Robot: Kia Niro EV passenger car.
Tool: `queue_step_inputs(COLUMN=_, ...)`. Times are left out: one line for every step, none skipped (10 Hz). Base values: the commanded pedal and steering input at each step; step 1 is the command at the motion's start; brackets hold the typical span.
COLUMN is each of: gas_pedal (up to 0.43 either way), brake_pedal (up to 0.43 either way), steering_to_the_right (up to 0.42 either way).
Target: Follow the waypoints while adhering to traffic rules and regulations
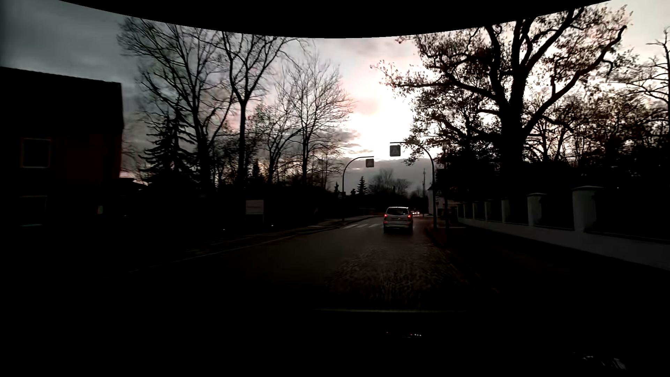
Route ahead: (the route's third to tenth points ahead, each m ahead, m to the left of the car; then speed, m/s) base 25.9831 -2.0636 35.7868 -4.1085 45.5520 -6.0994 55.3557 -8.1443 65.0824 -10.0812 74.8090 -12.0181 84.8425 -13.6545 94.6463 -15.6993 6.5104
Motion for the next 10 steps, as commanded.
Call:
queue_step_inputs(gas_pedal=0.039, brake_pedal=0.000, steering_to_the_right=0.090)
queue_step_inputs(gas_pedal=0.039, brake_pedal=0.000, steering_to_the_right=0.090)
queue_step_inputs(gas_pedal=0.039, brake_pedal=0.000, steering_to_the_right=0.087)
queue_step_inputs(gas_pedal=0.039, brake_pedal=0.000, steering_to_the_right=0.083)
queue_step_inputs(gas_pedal=0.039, brake_pedal=0.000, steering_to_the_right=0.081)
queue_step_inputs(gas_pedal=0.039, brake_pedal=0.000, steering_to_the_right=0.081)
queue_step_inputs(gas_pedal=0.039, brake_pedal=0.000, steering_to_the_right=0.073)
queue_step_inputs(gas_pedal=0.039, brake_pedal=0.000, steering_to_the_right=0.066)
queue_step_inputs(gas_pedal=0.039, brake_pedal=0.000, steering_to_the_right=0.063)
queue_step_inputs(gas_pedal=0.047, brake_pedal=0.000, steering_to_the_right=0.061)
